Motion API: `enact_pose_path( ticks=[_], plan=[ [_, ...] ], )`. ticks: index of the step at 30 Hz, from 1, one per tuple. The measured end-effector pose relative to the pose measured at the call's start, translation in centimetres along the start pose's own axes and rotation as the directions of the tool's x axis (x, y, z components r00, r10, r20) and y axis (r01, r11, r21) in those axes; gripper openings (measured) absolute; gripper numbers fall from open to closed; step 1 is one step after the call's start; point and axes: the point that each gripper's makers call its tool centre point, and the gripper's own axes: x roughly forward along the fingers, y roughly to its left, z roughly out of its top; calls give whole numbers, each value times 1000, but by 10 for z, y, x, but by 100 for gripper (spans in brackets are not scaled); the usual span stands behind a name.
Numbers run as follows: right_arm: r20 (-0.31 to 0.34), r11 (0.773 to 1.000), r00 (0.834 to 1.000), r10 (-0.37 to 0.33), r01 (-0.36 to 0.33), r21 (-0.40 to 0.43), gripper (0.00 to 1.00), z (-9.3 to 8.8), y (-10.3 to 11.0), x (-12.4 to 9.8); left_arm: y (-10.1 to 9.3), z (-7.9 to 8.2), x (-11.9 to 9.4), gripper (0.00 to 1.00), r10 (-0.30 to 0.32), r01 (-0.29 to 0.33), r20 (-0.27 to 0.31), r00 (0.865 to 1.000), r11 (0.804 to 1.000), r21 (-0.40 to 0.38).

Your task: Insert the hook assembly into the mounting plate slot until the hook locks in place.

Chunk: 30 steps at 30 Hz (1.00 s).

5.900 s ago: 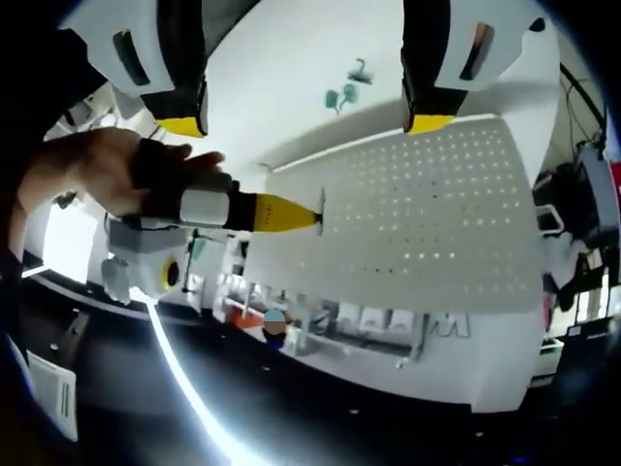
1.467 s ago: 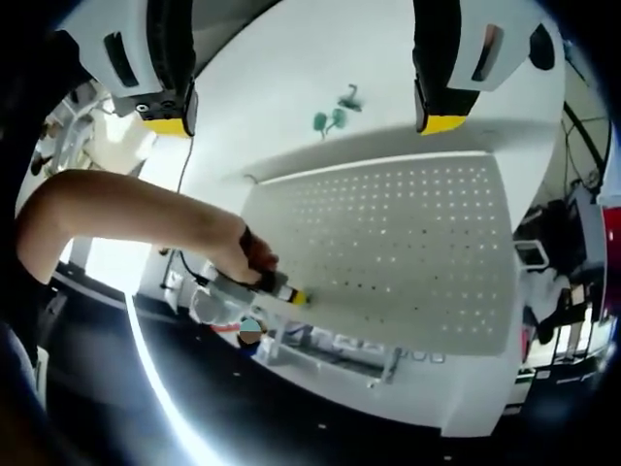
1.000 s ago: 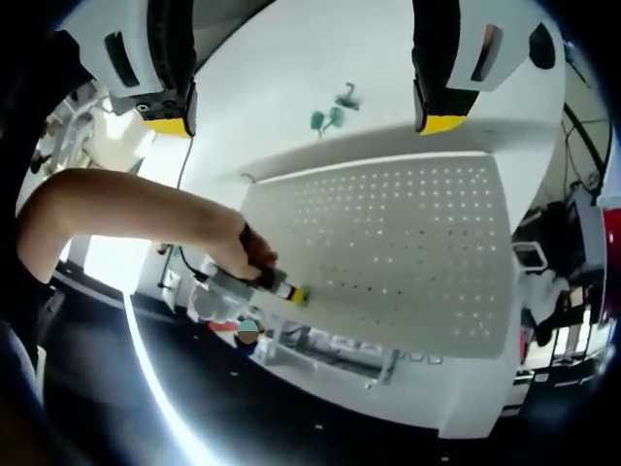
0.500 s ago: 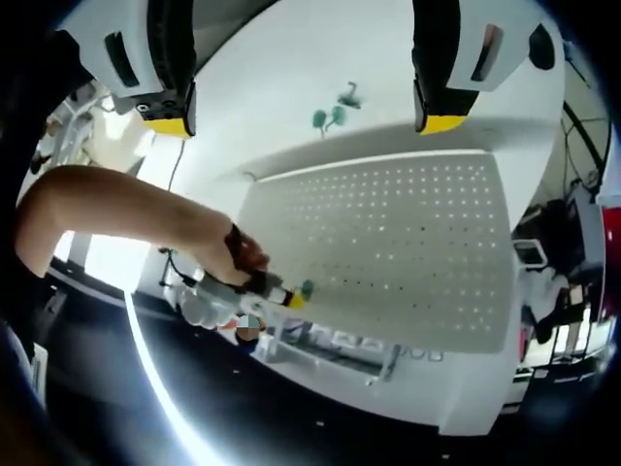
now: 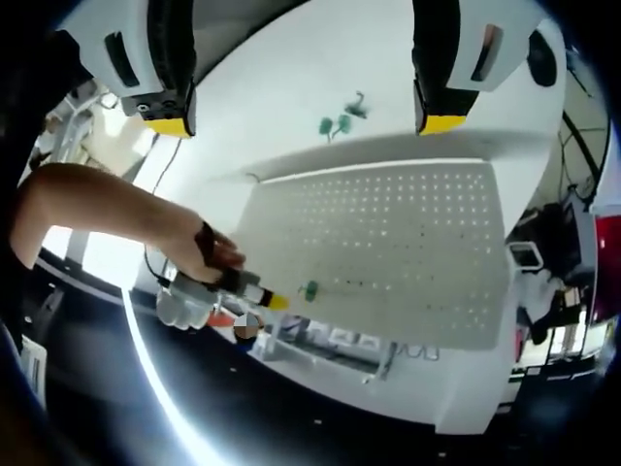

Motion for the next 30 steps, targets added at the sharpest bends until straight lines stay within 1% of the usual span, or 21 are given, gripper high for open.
enact_pose_path(
  ticks=[2,3,6,7,10,11,12,13,15,16,17,18,20,21,22,25,26,27,28,30],
  plan=[
    [-35,999,999,31,-32,-10,26,-7,5,-15,-1,-3,-3,94,6,-6,0,1000,1000,-6],
    [-61,999,997,39,-41,-32,27,-13,6,-26,-1,-4,-4,94,8,-8,1,1000,1000,-9],
    [-107,996,992,69,-74,-41,27,-30,13,-51,-3,-7,-8,94,13,-13,4,1000,1000,-18],
    [-150,995,985,84,-90,-33,27,-42,16,-64,-3,-8,-9,94,14,-14,4,1000,1000,-19],
    [-209,994,972,107,-112,-13,30,-63,20,-90,-2,-13,-11,94,21,-21,-8,1000,999,-24],
    [-241,992,963,122,-123,10,30,-73,24,-102,-1,-14,-12,94,25,-26,-12,1000,999,-26],
    [-255,991,958,131,-128,29,30,-78,27,-109,0,-15,-12,94,28,-28,-13,1000,999,-27],
    [-266,989,952,151,-147,34,30,-84,31,-119,0,-16,-13,93,30,-30,-15,999,999,-28],
    [-283,988,947,151,-150,25,30,-91,33,-131,0,-18,-13,92,32,-33,-25,999,999,-30],
    [-290,988,945,154,-150,35,30,-96,35,-139,0,-18,-13,92,33,-34,-25,999,999,-32],
    [-295,988,943,154,-150,38,30,-99,35,-143,0,-19,-12,93,33,-34,-26,999,999,-35],
    [-314,988,937,152,-144,48,31,-104,35,-149,0,-19,-12,93,33,-34,-27,999,999,-36],
    [-331,988,931,152,-139,64,31,-111,35,-156,-2,-20,-9,93,30,-31,-35,999,999,-31],
    [-359,987,920,158,-148,55,31,-117,37,-162,-3,-21,-8,93,28,-29,-38,999,999,-29],
    [-374,987,914,160,-156,40,31,-121,38,-166,-4,-21,-6,93,24,-25,-39,999,999,-27],
    [-393,983,902,178,-184,24,31,-127,43,-177,-7,-23,-2,93,12,-13,-47,999,1000,-28],
    [-395,982,901,180,-185,26,31,-128,43,-178,-9,-25,0,93,4,-6,-57,998,1000,-26],
    [-413,981,891,189,-190,37,32,-134,44,-183,-10,-27,0,93,0,-2,-63,998,1000,-24],
    [-417,981,889,189,-190,38,32,-135,44,-184,-10,-30,2,93,-4,2,-74,997,1000,-22],
    [-438,980,878,194,-196,41,32,-144,44,-190,-10,-36,4,93,-7,5,-92,996,1000,-24]
  ],
)
